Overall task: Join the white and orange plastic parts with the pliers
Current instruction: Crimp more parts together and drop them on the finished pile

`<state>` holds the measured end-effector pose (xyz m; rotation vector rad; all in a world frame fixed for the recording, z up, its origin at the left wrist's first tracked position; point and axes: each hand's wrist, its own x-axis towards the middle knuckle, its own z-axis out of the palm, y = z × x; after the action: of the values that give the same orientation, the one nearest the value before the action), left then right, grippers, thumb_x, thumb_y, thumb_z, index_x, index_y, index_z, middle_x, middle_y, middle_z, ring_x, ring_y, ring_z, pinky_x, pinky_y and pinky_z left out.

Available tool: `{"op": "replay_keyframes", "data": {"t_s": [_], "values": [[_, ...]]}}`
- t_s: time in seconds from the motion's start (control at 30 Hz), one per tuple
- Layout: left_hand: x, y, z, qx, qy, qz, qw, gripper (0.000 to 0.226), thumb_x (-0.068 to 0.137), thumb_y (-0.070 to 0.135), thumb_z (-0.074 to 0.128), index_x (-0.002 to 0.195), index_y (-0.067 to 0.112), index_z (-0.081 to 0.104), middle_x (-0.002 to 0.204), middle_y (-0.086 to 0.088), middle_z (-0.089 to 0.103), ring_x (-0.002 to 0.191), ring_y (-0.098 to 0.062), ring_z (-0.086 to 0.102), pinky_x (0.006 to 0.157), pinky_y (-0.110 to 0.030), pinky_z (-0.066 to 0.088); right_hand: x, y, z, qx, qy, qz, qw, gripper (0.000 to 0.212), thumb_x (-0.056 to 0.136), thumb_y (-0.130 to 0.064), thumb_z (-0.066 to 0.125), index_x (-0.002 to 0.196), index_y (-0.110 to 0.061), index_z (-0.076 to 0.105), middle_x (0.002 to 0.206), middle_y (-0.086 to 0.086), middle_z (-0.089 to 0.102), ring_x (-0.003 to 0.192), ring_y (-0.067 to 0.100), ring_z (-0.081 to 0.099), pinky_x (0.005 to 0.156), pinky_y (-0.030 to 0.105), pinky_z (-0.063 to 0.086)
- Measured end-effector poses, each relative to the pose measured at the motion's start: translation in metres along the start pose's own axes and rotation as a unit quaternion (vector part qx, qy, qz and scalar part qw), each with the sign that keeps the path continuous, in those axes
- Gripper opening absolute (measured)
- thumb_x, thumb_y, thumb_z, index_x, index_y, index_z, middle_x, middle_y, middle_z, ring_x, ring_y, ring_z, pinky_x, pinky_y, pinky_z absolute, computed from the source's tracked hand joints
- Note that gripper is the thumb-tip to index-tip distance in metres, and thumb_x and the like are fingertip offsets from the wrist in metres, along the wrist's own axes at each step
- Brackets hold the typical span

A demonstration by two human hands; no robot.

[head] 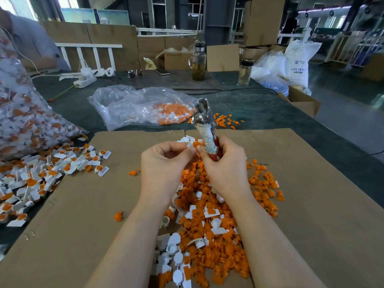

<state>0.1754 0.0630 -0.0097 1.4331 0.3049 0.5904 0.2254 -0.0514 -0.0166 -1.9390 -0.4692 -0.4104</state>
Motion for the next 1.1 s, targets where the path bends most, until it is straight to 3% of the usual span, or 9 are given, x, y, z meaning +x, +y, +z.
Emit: {"op": "replay_keyframes", "data": {"t_s": [0.3, 0.53, 0.63, 0.73, 0.83, 1.0, 1.1], "values": [[-0.002, 0.001, 0.000, -0.041, -0.006, -0.014, 0.999, 0.009, 0.078, 0.000, 0.078, 0.079, 0.008, 0.074, 0.073, -0.011, 0.075, 0.070, -0.023, 0.075, 0.064, -0.025, 0.059, 0.000, -0.001, 0.001, 0.015, 0.000, 0.019, 1.000, 0.015, 0.085, -0.021, 0.072, 0.099, -0.018, 0.067, 0.083, -0.008, 0.069, 0.078, 0.010, 0.066, 0.073, 0.043, 0.056], [-0.002, 0.002, 0.001, -0.002, 0.016, -0.003, 1.000, 0.006, 0.079, 0.008, 0.079, 0.082, 0.010, 0.075, 0.073, -0.005, 0.075, 0.072, -0.019, 0.074, 0.064, -0.020, 0.057, 0.000, -0.003, -0.003, 0.017, -0.035, 0.010, 0.999, 0.015, 0.087, -0.021, 0.070, 0.099, -0.027, 0.063, 0.087, -0.013, 0.068, 0.083, 0.005, 0.065, 0.076, 0.035, 0.057], [-0.002, 0.003, 0.002, 0.004, 0.030, -0.007, 1.000, 0.008, 0.078, 0.013, 0.082, 0.081, 0.010, 0.075, 0.072, -0.004, 0.075, 0.070, -0.016, 0.074, 0.061, -0.018, 0.056, 0.000, -0.003, -0.004, 0.001, -0.046, 0.003, 0.999, 0.014, 0.088, -0.021, 0.069, 0.101, -0.025, 0.064, 0.082, -0.014, 0.065, 0.077, 0.004, 0.062, 0.069, 0.028, 0.054], [-0.001, 0.003, 0.001, 0.023, 0.041, -0.007, 0.999, 0.006, 0.080, 0.013, 0.081, 0.081, 0.012, 0.075, 0.072, -0.002, 0.075, 0.068, -0.013, 0.073, 0.060, -0.017, 0.055, 0.001, -0.004, -0.005, -0.008, -0.074, 0.003, 0.997, 0.018, 0.089, -0.022, 0.068, 0.107, -0.020, 0.068, 0.084, -0.009, 0.067, 0.077, 0.008, 0.063, 0.071, 0.033, 0.055], [0.000, 0.005, -0.001, 0.020, 0.042, 0.002, 0.999, 0.004, 0.082, 0.009, 0.078, 0.082, 0.011, 0.073, 0.071, -0.001, 0.075, 0.066, -0.009, 0.072, 0.058, -0.013, 0.053, 0.003, -0.004, -0.011, 0.006, -0.106, 0.015, 0.994, 0.023, 0.089, -0.025, 0.067, 0.111, -0.019, 0.067, 0.092, -0.010, 0.068, 0.085, 0.004, 0.063, 0.078, 0.030, 0.055], [-0.001, 0.008, -0.004, -0.010, 0.046, 0.018, 0.999, 0.004, 0.085, 0.005, 0.074, 0.087, 0.006, 0.071, 0.072, -0.003, 0.074, 0.063, -0.007, 0.071, 0.057, -0.011, 0.051, 0.005, 0.000, -0.025, 0.020, -0.157, 0.050, 0.986, 0.019, 0.089, -0.024, 0.067, 0.107, -0.021, 0.069, 0.093, -0.012, 0.068, 0.086, 0.001, 0.063, 0.078, 0.024, 0.052], [0.000, 0.010, -0.005, -0.018, 0.047, 0.020, 0.999, 0.004, 0.086, 0.005, 0.073, 0.089, 0.003, 0.070, 0.075, -0.005, 0.073, 0.063, -0.006, 0.070, 0.058, -0.011, 0.051, 0.005, 0.000, -0.032, 0.023, -0.194, 0.058, 0.979, 0.013, 0.088, -0.020, 0.068, 0.102, -0.022, 0.069, 0.093, -0.007, 0.069, 0.085, 0.005, 0.063, 0.081, 0.029, 0.052]]}}
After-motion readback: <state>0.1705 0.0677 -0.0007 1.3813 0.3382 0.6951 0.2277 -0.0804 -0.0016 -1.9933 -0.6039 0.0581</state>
